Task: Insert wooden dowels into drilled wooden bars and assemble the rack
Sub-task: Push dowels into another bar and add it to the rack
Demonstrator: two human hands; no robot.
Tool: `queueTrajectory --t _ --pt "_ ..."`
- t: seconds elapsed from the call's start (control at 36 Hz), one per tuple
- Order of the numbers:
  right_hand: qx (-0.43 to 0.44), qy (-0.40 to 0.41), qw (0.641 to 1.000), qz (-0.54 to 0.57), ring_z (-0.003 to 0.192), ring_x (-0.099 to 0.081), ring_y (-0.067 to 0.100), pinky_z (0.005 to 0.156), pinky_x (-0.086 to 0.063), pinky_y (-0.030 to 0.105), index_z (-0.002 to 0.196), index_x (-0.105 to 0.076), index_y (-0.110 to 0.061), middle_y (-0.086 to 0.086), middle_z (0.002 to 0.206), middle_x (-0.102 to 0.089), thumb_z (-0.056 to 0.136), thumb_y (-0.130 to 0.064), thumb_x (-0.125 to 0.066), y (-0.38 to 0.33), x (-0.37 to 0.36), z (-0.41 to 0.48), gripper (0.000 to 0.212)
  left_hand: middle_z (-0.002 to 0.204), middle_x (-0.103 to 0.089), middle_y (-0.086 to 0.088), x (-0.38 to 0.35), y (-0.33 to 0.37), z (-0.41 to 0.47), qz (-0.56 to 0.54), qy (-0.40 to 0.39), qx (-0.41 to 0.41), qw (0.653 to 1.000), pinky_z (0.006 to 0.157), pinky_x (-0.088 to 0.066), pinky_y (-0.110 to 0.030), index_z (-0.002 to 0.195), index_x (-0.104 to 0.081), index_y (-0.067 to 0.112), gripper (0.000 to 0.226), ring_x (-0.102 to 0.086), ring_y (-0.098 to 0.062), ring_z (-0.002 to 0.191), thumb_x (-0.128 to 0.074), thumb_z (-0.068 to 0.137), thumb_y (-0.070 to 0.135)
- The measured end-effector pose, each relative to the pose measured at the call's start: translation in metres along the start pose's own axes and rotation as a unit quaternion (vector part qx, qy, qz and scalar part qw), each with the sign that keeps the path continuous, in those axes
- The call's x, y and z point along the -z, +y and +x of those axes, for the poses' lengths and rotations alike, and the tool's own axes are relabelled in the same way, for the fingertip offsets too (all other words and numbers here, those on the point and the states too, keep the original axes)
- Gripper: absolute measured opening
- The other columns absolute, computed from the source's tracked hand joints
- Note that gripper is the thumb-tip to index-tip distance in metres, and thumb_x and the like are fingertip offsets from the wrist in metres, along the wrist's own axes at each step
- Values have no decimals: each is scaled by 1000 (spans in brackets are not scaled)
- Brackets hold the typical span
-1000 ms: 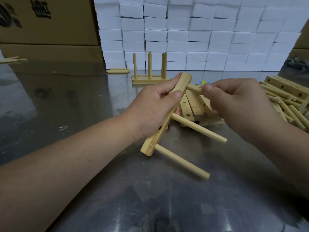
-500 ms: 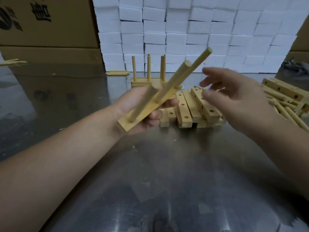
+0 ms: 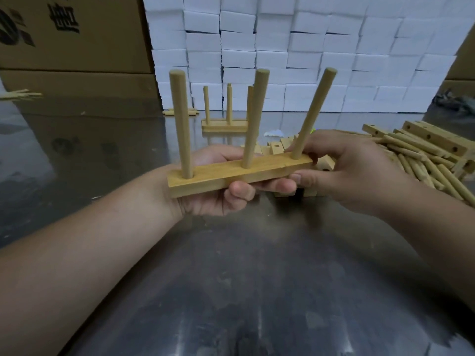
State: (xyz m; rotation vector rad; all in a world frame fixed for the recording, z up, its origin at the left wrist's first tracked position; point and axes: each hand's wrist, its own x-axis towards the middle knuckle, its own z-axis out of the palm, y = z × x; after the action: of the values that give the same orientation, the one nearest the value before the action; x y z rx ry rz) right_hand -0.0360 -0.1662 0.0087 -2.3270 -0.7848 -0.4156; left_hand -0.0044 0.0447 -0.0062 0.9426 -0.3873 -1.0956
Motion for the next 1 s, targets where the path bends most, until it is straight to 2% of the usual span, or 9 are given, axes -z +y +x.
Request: queueTrajectory --t 0.11,0.17,0.22,0.31,0.44,0.53,0.81,0.92,1.0 --pt "-40 20 998 51 77 -53 5 76 -42 23 84 -62 -44 -8 82 -63 62 -47 -66 7 3 2 22 74 -68 -15 -2 8 -3 -1 182 -80 980 38 -48 -19 82 -70 3 28 -59 -16 43 -53 79 25" --pt "-72 49 994 71 66 -52 -2 66 -41 17 84 -65 -39 -17 70 -61 58 -53 -63 14 5 3 29 63 -65 -13 4 12 -4 -5 300 -182 936 38 -46 -20 68 -70 6 38 -59 -20 43 -45 87 27" --pt "-105 81 987 86 57 -54 -7 55 -39 7 95 -69 -25 -20 62 -60 64 -45 -69 23 7 6 37 64 -67 -10 10 15 -4 35 371 -275 886 41 -45 -18 74 -69 9 46 -59 -18 45 -34 94 31" --pt "-145 131 979 65 58 -57 -13 49 -37 1 115 -64 -18 -18 72 -60 72 -36 -74 36 7 8 48 74 -69 -5 13 15 -3 123 413 -336 837 43 -44 -18 91 -63 10 36 -58 -16 47 -35 97 32" --pt "-155 119 981 11 61 -56 -4 53 -38 10 114 -64 -23 -15 76 -61 76 -36 -70 38 5 7 41 91 -65 11 19 2 1 376 451 -336 737 55 -49 -18 111 -52 35 20 -65 -7 61 -53 93 26" --pt "-145 117 982 -1 75 -57 4 66 -42 21 115 -63 -23 -14 82 -61 77 -35 -69 38 0 6 40 86 -63 15 20 -2 3 444 455 -327 699 59 -46 -17 97 -58 40 17 -64 -1 64 -57 91 24" --pt "-108 178 978 -12 73 -53 2 67 -40 21 120 -61 -20 -16 77 -53 82 -29 -67 34 -3 6 39 76 -69 21 16 6 -1 470 428 -291 715 81 -49 -15 86 -60 39 28 -66 4 80 -63 87 11" --pt "-115 209 971 -15 77 -52 4 70 -45 24 125 -57 -23 -18 85 -54 87 -26 -60 35 -6 6 38 86 -71 13 25 9 -3 472 458 -275 701 89 -53 -38 88 -62 37 20 -68 -12 91 -64 87 17" --pt "-125 253 959 8 81 -55 8 75 -53 40 122 -58 -24 -19 90 -56 89 -25 -55 35 -5 5 33 85 -71 11 36 18 -10 439 493 -293 692 87 -52 -52 82 -66 36 19 -67 -22 95 -64 87 18"
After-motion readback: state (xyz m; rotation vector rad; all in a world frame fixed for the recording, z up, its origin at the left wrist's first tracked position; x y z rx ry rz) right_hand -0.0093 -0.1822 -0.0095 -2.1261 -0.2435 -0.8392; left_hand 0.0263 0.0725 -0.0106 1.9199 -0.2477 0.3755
